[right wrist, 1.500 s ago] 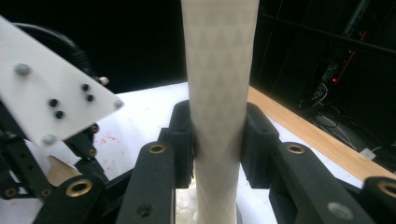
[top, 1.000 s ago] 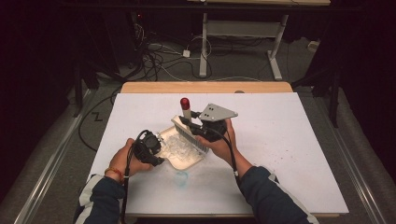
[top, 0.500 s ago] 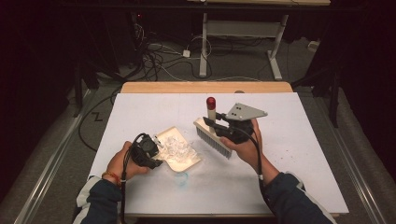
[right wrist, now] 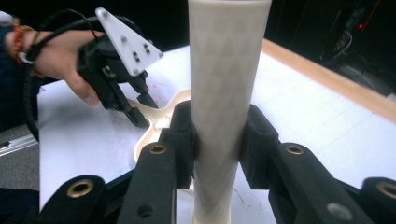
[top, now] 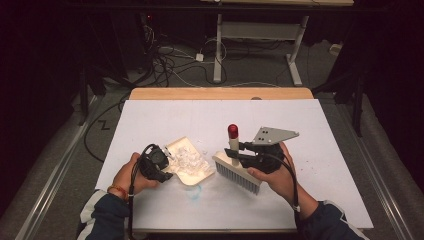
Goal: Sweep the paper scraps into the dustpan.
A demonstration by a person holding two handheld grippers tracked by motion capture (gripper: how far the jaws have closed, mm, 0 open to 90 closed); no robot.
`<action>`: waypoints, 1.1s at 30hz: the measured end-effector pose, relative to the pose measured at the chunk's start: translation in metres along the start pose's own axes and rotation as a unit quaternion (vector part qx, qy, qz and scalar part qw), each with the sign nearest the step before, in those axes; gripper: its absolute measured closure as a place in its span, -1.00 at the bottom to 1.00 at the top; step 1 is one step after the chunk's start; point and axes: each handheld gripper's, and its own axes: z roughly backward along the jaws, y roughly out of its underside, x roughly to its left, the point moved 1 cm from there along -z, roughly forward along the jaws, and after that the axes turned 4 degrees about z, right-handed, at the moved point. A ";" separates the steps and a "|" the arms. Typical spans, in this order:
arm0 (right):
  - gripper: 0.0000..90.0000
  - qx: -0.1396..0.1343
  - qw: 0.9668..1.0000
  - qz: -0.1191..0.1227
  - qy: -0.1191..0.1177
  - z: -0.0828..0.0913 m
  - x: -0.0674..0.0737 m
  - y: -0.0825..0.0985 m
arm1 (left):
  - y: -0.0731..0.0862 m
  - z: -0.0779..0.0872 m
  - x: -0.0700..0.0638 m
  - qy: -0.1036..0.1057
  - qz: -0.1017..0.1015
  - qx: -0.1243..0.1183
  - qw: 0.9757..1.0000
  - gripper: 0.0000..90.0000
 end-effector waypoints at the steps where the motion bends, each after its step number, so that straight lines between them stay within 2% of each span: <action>1: 0.56 0.000 1.000 -0.003 -0.001 -0.003 0.000 0.001 | 0.000 0.000 0.000 -0.001 0.000 -0.002 1.000 0.41; 6: 0.56 0.000 1.000 0.013 0.021 -0.016 -0.001 -0.002 | 0.001 0.001 -0.001 -0.002 -0.004 0.001 1.000 0.41; 11: 0.56 -0.011 0.999 0.014 0.036 -0.032 -0.006 -0.006 | 0.001 0.000 -0.003 -0.005 -0.002 -0.002 1.000 0.41; 13: 0.56 -0.015 0.999 0.010 0.028 -0.038 -0.009 -0.007 | 0.001 0.000 -0.002 -0.003 -0.001 -0.002 1.000 0.41; 17: 0.56 -0.035 0.999 0.011 0.037 -0.041 -0.010 -0.014 | 0.001 0.000 -0.001 0.000 -0.001 -0.003 1.000 0.41; 20: 0.56 -0.060 0.997 0.018 0.048 -0.039 -0.009 -0.022 | 0.001 0.000 -0.001 0.001 0.000 -0.005 1.000 0.41; 23: 0.56 -0.069 0.996 0.016 0.051 -0.041 -0.010 -0.026 | 0.002 0.000 -0.001 0.001 0.001 -0.005 1.000 0.41; 25: 0.56 -0.070 0.994 0.026 0.074 -0.045 -0.011 -0.028 | 0.001 0.000 -0.002 0.001 0.002 -0.003 1.000 0.41; 27: 0.56 -0.071 0.991 0.045 0.106 -0.053 -0.015 -0.027 | 0.001 0.000 -0.001 0.003 0.008 -0.001 1.000 0.41; 31: 0.56 -0.062 0.988 0.060 0.128 -0.072 -0.026 -0.022 | 0.001 0.000 -0.002 0.002 0.010 0.003 1.000 0.41; 33: 0.56 -0.047 0.986 0.071 0.145 -0.084 -0.030 -0.020 | 0.001 0.000 -0.002 0.003 0.011 0.002 1.000 0.41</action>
